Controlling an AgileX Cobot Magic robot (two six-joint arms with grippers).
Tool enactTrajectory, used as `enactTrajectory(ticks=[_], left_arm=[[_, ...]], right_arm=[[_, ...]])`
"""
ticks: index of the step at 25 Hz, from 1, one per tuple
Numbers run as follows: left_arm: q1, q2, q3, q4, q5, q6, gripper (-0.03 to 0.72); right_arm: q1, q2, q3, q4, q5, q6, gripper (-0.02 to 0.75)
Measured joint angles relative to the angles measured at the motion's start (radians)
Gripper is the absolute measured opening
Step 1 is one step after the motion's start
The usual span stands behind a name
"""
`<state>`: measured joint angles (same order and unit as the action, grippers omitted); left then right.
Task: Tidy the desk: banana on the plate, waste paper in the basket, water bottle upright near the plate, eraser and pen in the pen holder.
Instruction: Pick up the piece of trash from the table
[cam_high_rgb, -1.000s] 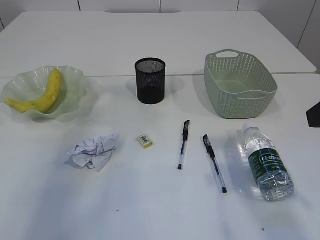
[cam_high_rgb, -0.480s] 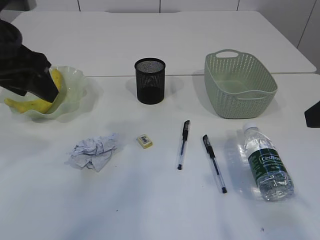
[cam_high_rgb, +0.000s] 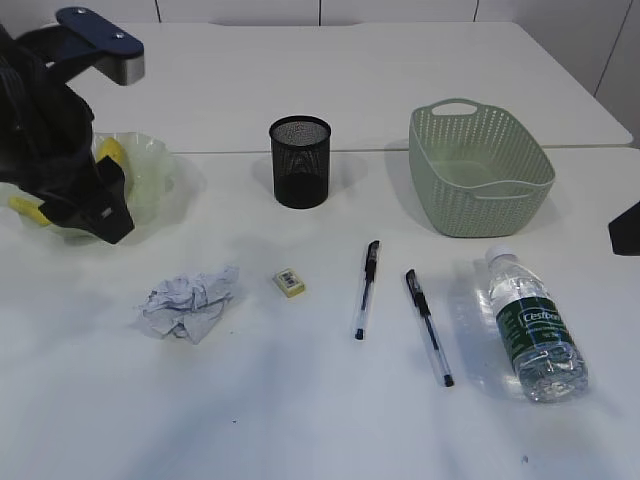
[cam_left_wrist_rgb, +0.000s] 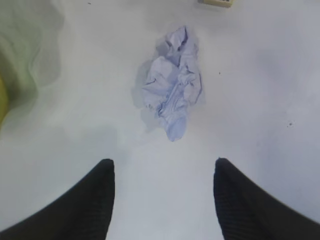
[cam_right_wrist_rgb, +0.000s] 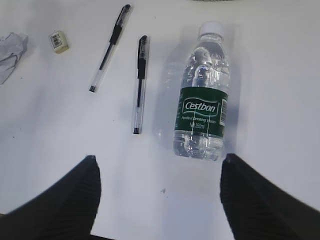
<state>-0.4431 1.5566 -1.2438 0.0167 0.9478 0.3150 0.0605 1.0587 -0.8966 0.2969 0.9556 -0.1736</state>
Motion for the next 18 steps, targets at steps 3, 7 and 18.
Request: enactTrajectory(ticks=[3, 7, 18], left_arm=[[0.000, 0.045, 0.000, -0.026, -0.014, 0.085, 0.443], [0.000, 0.116, 0.000, -0.073, -0.044, 0.169, 0.448], [-0.001, 0.271, 0.000, -0.116, -0.118, 0.267, 0.465]], right_arm=[[0.000, 0.000, 0.000, 0.000, 0.000, 0.000, 0.552], [0.000, 0.000, 0.000, 0.000, 0.000, -0.004, 0.552], [0.000, 0.000, 0.000, 0.000, 0.000, -0.033, 0.552]])
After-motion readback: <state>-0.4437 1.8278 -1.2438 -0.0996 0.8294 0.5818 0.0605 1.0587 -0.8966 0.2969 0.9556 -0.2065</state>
